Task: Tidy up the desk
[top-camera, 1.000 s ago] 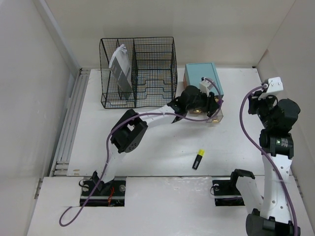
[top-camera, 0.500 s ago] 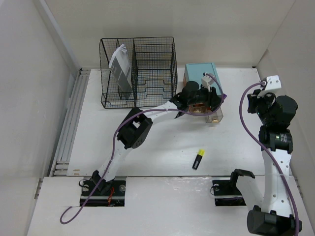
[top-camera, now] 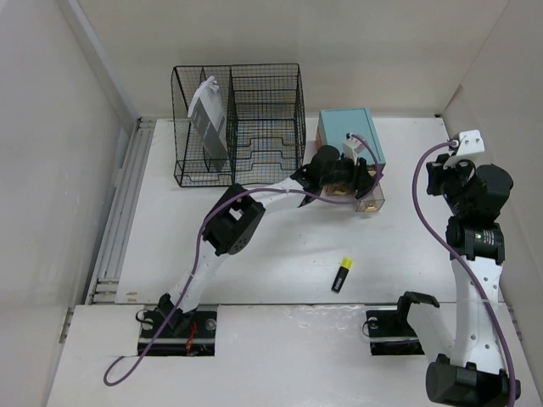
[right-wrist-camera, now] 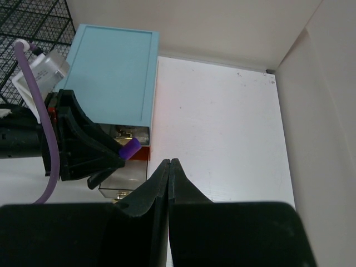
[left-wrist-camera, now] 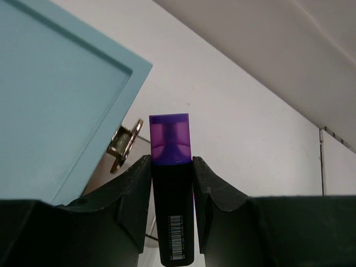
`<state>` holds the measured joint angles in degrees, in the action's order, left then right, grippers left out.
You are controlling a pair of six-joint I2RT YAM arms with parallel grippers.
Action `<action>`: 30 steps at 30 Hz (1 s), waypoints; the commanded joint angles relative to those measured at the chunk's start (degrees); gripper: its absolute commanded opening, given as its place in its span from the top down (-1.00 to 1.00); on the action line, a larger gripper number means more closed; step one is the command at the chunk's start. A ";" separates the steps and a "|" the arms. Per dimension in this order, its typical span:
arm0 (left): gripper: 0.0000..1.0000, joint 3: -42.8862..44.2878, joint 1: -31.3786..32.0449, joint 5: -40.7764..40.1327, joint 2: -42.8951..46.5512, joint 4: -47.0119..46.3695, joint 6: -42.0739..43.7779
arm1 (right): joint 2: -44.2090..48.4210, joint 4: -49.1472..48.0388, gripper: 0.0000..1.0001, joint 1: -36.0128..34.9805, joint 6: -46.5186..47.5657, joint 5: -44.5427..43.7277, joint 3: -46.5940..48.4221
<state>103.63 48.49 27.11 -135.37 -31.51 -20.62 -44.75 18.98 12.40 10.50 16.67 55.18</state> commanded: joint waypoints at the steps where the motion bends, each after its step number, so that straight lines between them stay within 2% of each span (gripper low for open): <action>1: 0.97 -2.11 -0.06 1.71 4.33 -1.98 0.76 | 0.19 -1.67 0.96 0.16 0.04 -0.85 0.72; 6: 0.97 -5.28 -0.06 1.71 5.47 -1.98 1.29 | 0.19 -1.67 0.96 0.16 0.04 -0.85 0.72; 13: 0.97 -4.67 -0.06 1.19 4.95 -0.31 1.81 | 0.19 -1.67 0.96 0.16 0.04 -0.85 0.72; 16: 0.91 -4.05 -0.06 0.66 4.42 0.30 1.81 | 0.19 -1.67 0.96 0.16 0.04 -0.85 0.72; 23: 0.71 0.95 -0.58 -0.39 2.83 3.90 2.34 | 0.19 -1.67 0.96 0.16 0.04 -0.85 0.72; 30: 0.68 5.96 -0.59 -1.54 0.37 8.21 3.39 | 0.19 -1.67 0.96 0.16 0.04 -0.85 0.72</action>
<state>106.65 48.27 26.41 -135.17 -24.10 -18.68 -44.75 18.98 12.40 10.52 16.64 55.18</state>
